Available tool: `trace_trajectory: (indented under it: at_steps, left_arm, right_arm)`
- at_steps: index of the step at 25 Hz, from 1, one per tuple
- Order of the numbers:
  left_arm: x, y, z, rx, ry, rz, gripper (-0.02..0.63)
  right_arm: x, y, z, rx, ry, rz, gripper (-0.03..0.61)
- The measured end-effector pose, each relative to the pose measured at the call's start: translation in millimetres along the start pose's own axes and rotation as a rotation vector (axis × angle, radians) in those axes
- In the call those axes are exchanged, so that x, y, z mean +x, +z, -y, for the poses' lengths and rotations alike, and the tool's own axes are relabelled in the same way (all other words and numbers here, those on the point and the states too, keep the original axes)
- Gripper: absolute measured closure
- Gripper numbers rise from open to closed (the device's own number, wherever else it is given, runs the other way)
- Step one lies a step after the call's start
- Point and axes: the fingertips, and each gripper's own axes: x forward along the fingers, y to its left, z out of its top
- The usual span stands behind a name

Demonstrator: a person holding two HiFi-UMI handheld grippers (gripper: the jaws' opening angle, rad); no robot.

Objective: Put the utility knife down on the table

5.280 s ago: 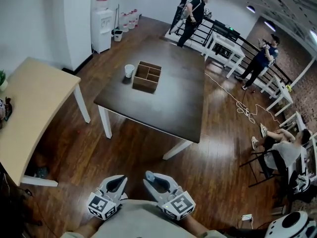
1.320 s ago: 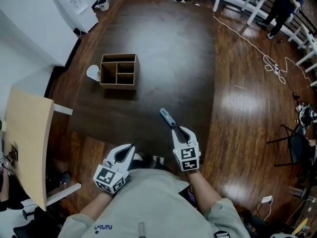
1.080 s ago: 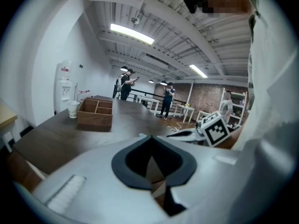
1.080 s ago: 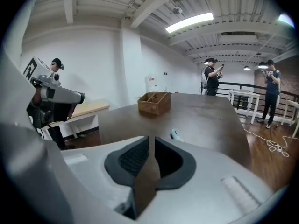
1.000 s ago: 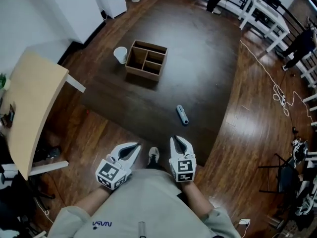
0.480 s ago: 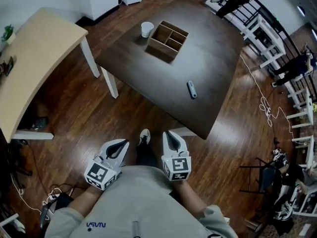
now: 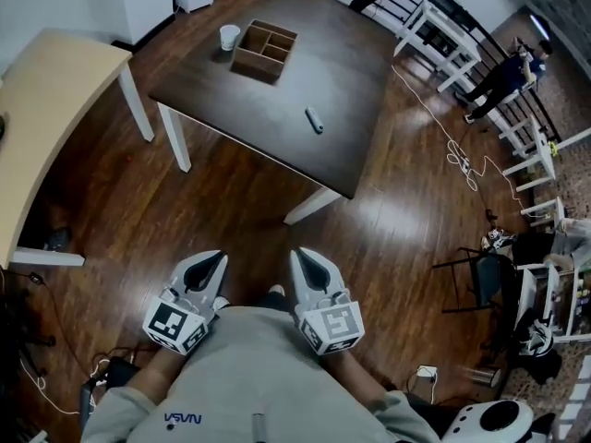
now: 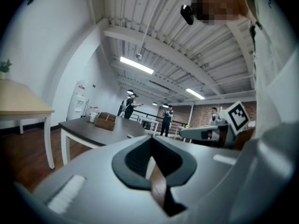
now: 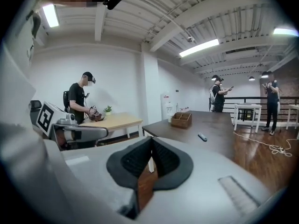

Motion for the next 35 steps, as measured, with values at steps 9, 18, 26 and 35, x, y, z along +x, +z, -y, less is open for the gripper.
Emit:
trace_trajectory:
  at_steps: [9,18,26,35]
  left_arm:
    - [28.3,-21.1,76.5,-0.013,-0.123,-0.035,0.612]
    - [45.3,-40.2,132.9,-0.042,-0.182,-0.086,0.612]
    - [58.3,-38.3,161.5,-0.038,-0.208,-0.075,0.612]
    - [59.1,-38.4,163.2,-0.055,-0.232,-0.044,0.612]
  right_arm:
    - [-83.4,5.7,11.1,0.049,-0.006,0.121,0.577]
    - [-133.6,-29.1,11.0,0.043,0.074,0.115,0.58]
    - [-153.3,-33.9,29.0,0.047,0.069,0.109,0.581]
    - [-155.1,-28.8,33.1,0.037,0.061,0.109,0.581]
